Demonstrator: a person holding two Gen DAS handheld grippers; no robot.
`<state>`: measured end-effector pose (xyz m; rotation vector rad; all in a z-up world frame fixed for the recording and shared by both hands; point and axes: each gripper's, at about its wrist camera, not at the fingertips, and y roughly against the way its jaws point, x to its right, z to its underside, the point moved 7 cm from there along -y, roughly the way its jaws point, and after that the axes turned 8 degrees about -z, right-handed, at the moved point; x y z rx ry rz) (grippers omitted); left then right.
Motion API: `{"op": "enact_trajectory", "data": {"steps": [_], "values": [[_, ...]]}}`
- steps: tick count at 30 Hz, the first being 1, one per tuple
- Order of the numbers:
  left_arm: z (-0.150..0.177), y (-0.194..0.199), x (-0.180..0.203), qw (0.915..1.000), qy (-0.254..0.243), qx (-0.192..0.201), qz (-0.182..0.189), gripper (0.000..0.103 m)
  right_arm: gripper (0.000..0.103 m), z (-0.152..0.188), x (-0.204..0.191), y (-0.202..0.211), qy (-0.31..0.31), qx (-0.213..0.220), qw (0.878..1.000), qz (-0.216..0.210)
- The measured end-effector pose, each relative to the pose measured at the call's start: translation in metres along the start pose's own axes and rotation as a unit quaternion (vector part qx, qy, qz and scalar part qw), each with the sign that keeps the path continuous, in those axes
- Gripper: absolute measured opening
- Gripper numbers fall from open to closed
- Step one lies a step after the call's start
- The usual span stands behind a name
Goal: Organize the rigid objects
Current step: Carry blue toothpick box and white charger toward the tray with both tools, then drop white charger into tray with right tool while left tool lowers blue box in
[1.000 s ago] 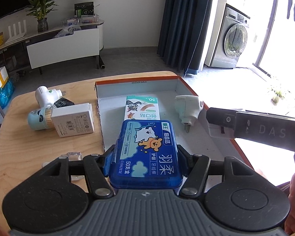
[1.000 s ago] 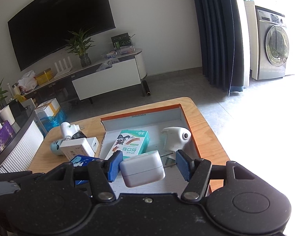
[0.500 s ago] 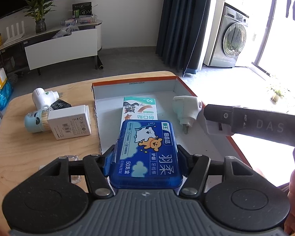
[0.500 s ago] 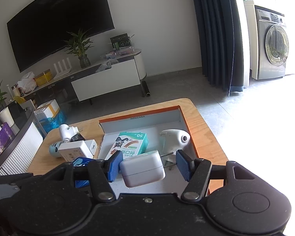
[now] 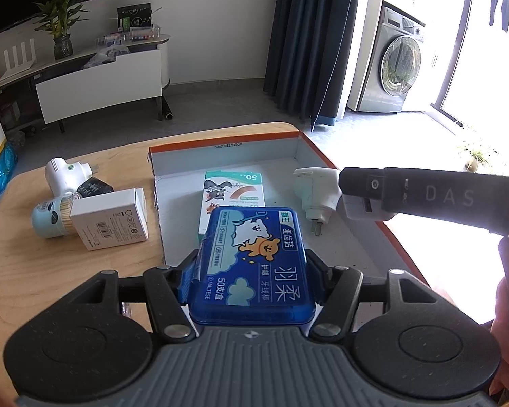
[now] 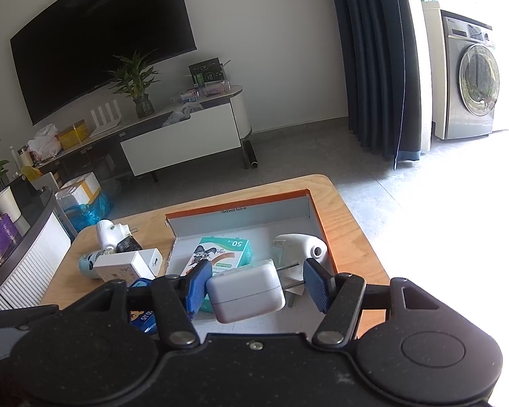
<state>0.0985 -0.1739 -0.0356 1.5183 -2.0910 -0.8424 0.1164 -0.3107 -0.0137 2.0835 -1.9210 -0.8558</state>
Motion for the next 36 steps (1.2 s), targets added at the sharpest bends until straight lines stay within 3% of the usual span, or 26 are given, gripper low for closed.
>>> {"op": "enact_trajectory", "data": {"steps": [20, 36], "values": [[-0.013, -0.023, 0.011, 0.9998, -0.01, -0.007, 0.016, 0.063, 0.072, -0.026, 0.012, -0.037, 0.0, -0.021, 1.0, -0.004], [-0.017, -0.04, 0.017, 0.9993, -0.01, -0.019, 0.03, 0.063, 0.072, -0.046, 0.02, -0.097, 0.011, -0.053, 0.999, 0.001]]}}
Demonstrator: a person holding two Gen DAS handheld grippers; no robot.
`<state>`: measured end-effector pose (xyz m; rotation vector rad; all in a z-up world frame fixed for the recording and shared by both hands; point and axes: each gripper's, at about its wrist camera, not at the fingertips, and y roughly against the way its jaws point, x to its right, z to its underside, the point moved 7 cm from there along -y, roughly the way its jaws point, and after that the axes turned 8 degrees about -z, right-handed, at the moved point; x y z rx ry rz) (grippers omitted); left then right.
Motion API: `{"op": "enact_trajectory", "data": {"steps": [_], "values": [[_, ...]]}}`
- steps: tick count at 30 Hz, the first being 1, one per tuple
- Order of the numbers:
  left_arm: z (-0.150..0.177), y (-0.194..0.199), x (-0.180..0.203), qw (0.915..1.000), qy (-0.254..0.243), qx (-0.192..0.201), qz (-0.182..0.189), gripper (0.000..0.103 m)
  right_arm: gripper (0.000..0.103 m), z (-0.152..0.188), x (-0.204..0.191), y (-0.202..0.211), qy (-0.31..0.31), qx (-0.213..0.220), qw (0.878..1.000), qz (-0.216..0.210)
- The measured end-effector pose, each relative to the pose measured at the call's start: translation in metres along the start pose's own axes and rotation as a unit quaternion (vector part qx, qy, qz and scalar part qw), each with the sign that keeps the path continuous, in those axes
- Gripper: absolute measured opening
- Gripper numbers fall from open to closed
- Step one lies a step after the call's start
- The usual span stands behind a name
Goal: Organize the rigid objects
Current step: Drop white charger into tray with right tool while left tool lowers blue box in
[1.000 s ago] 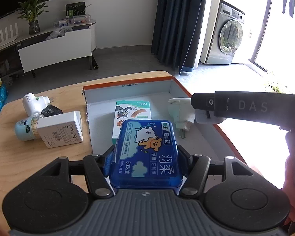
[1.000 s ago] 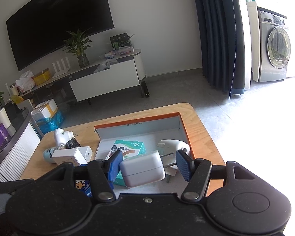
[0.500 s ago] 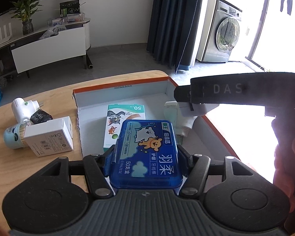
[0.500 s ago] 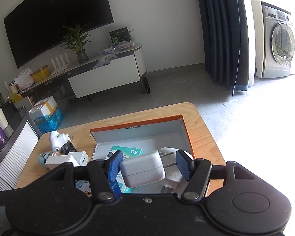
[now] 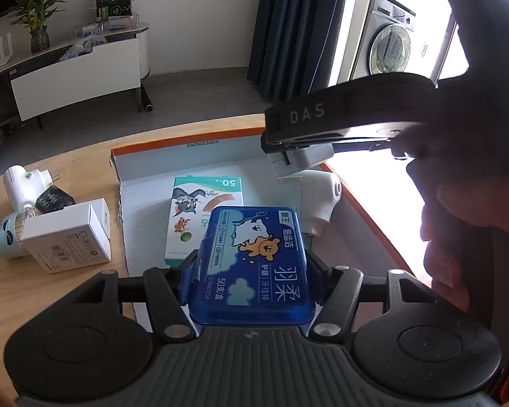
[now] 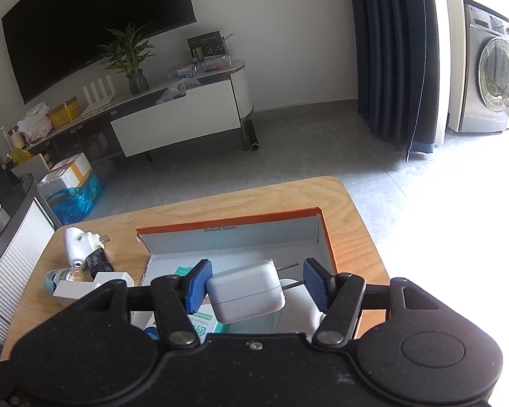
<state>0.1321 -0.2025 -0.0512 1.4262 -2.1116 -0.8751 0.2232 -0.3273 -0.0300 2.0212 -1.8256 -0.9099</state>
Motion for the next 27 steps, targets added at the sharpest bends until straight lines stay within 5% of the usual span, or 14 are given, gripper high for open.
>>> {"op": "enact_trajectory", "data": {"steps": [8, 25, 27], "values": [[0.001, -0.006, 0.004, 1.0, -0.001, -0.005, 0.004, 0.063, 0.075, -0.017, 0.004, -0.022, 0.011, 0.019, 1.0, 0.001], [-0.018, -0.032, 0.023, 0.9999, 0.007, -0.011, 0.007, 0.064, 0.078, -0.007, 0.023, 0.057, -0.014, 0.079, 0.997, 0.008], [-0.02, -0.032, 0.024, 0.9998, 0.016, -0.013, 0.007, 0.074, 0.078, -0.005, 0.024, 0.063, -0.017, 0.083, 0.996, 0.011]]}}
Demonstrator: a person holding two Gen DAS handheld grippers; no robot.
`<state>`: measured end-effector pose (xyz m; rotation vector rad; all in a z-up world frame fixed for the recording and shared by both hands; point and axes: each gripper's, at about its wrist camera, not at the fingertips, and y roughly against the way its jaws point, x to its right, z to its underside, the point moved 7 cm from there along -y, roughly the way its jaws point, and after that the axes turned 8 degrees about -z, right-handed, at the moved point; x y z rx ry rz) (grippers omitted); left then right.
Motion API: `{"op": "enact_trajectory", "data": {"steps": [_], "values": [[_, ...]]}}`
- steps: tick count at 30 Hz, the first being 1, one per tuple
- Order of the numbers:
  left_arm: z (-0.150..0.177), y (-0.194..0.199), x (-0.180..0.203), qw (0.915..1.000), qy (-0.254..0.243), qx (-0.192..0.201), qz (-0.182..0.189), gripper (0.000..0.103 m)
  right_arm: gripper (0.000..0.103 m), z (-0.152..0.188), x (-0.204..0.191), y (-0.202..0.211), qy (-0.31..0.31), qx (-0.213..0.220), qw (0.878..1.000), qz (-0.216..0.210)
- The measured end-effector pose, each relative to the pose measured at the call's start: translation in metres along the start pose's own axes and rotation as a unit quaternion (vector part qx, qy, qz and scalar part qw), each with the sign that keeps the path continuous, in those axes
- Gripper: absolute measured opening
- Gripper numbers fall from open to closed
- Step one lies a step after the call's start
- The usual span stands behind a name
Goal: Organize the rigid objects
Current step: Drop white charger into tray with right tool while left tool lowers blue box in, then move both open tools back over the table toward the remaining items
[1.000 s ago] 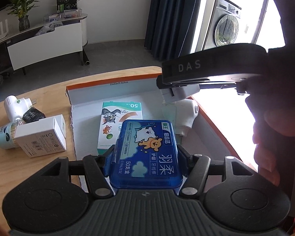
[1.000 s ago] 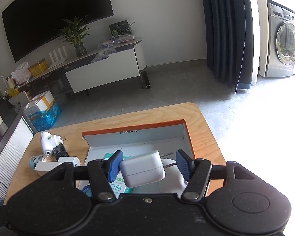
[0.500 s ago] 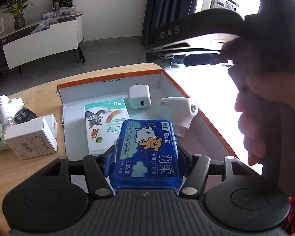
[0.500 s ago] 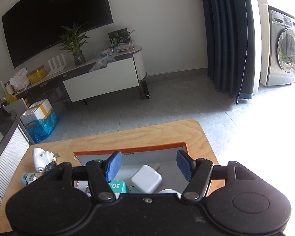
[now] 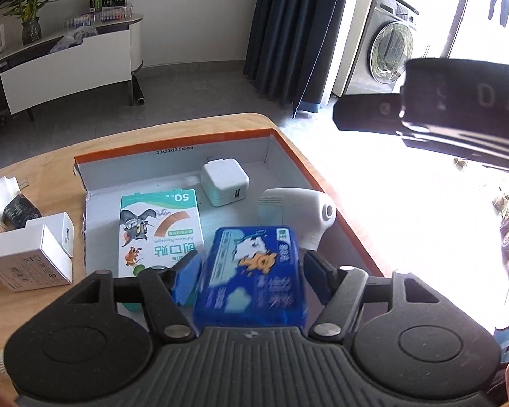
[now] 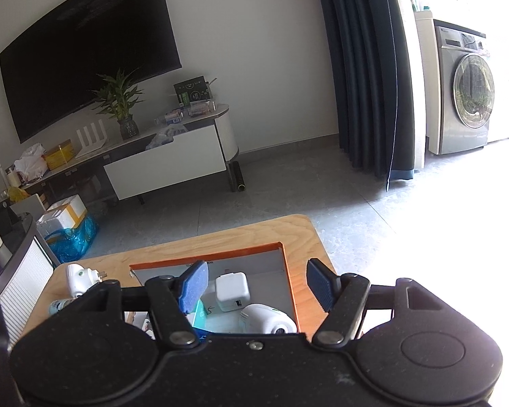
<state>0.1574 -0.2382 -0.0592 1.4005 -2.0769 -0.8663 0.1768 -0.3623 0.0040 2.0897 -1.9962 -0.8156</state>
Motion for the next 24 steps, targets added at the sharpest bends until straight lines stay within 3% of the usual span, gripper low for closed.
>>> {"op": "enact_trajectory", "data": {"steps": [9, 24], "values": [[-0.005, 0.031, -0.012, 0.9991, 0.013, 0.021, -0.035, 0.1, 0.086, 0.001, -0.009, 0.018, 0.006, 0.008, 1.0, -0.002], [0.009, 0.071, -0.062, 0.9938, 0.049, 0.021, -0.097, 0.103, 0.098, 0.031, -0.028, 0.031, 0.008, -0.026, 1.0, 0.001]]}}
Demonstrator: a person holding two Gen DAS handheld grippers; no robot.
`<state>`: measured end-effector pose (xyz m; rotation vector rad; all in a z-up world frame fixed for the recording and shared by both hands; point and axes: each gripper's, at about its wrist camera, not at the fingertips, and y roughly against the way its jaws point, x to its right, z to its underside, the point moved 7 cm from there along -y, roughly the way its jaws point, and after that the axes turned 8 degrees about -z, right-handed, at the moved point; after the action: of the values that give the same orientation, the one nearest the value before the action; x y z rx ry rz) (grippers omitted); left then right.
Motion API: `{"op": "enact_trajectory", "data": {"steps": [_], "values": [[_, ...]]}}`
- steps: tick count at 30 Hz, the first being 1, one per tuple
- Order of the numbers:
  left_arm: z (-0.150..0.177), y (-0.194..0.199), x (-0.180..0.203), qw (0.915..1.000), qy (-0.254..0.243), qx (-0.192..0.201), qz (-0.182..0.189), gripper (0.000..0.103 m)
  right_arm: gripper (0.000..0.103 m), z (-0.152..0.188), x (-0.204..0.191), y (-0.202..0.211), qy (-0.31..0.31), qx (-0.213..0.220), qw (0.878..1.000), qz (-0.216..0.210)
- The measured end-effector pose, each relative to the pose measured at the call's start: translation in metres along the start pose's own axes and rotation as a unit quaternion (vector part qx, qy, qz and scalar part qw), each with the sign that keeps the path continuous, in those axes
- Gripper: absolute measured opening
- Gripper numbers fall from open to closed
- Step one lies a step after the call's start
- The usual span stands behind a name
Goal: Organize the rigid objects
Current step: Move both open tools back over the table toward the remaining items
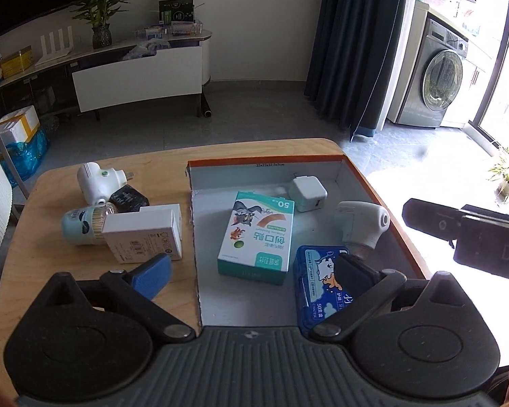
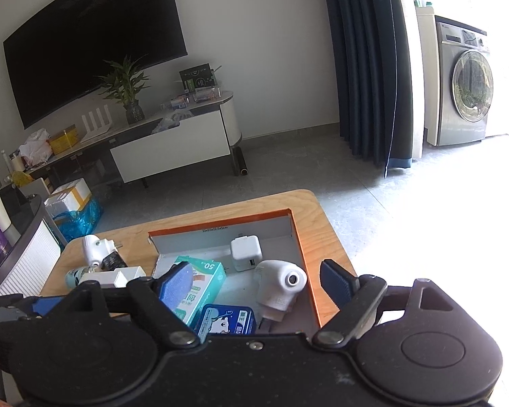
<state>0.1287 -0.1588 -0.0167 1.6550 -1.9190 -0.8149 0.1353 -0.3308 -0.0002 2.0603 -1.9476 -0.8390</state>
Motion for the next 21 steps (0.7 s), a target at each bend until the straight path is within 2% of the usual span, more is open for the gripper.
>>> {"op": "enact_trajectory", "data": {"steps": [21], "values": [[0.022, 0.02, -0.06, 0.9985, 0.039, -0.002, -0.038, 0.103, 0.1, 0.021, -0.058, -0.004, 0.027, -0.028, 0.998, -0.053]]}}
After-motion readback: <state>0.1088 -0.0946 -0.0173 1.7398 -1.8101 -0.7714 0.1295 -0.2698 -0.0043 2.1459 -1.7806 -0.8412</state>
